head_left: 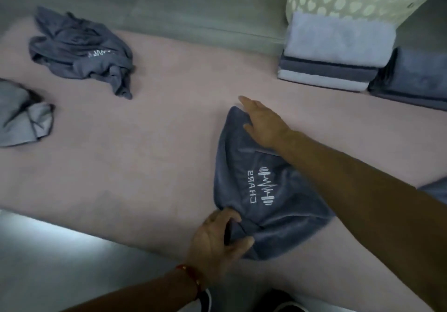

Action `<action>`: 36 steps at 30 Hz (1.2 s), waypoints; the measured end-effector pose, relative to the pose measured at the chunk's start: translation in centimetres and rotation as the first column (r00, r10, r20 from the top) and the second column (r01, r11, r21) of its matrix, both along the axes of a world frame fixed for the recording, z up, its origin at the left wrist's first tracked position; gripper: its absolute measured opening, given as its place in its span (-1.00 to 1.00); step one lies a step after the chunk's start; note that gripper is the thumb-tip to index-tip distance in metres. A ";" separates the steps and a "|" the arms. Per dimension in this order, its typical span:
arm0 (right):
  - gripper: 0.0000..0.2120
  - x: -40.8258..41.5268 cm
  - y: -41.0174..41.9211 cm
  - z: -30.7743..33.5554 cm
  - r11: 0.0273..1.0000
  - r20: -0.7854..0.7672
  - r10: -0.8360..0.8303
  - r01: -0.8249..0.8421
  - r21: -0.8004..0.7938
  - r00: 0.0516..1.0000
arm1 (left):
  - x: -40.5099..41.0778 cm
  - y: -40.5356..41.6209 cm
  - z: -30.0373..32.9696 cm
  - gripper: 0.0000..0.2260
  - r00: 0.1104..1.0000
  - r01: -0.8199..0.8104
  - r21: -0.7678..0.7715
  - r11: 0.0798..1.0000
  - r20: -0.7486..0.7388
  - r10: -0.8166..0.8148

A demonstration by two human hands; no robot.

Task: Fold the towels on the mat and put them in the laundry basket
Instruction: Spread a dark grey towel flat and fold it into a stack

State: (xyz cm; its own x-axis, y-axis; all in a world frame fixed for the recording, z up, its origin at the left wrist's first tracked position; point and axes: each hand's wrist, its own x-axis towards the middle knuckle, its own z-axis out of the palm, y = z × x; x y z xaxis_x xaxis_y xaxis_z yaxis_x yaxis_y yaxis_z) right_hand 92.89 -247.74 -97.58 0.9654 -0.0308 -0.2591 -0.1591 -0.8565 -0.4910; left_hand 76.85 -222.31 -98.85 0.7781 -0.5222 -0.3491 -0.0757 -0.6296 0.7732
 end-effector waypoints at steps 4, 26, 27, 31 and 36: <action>-0.66 3.6 0.4 -1.3 0.999 -0.007 0.015 -0.015 -0.049 1.000 | 1.4 -1.1 1.0 -0.80 0.999 -0.036 -0.046 0.998 0.030 0.038; -0.24 12.2 9.9 0.3 0.933 -0.108 0.346 -0.353 -0.064 0.932 | 13.7 12.8 -0.1 -0.91 0.751 -0.660 0.126 0.740 0.089 0.654; -0.25 10.8 10.6 -0.8 0.917 -0.101 0.384 -0.392 -0.076 0.918 | 13.7 12.9 -0.3 -0.91 0.743 -0.669 0.110 0.735 0.090 0.663; -0.37 6.2 12.0 -1.8 0.827 -0.101 0.511 -0.521 -0.213 0.853 | 13.5 13.6 -0.3 -0.84 0.732 -0.671 0.005 0.741 0.165 0.662; -0.46 2.0 11.4 -1.8 0.815 -0.102 0.519 -0.527 -0.242 0.849 | 14.1 15.2 -0.8 -0.83 0.732 -0.665 0.049 0.745 0.239 0.638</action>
State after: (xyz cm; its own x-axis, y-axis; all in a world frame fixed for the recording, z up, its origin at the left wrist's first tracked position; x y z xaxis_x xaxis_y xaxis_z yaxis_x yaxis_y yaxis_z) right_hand 94.93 -236.39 -99.35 0.8465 0.4090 -0.3408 0.3375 -0.9073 -0.2507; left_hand 90.94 -207.07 -99.61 0.9683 0.1747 -0.1785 0.2497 -0.6680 0.7010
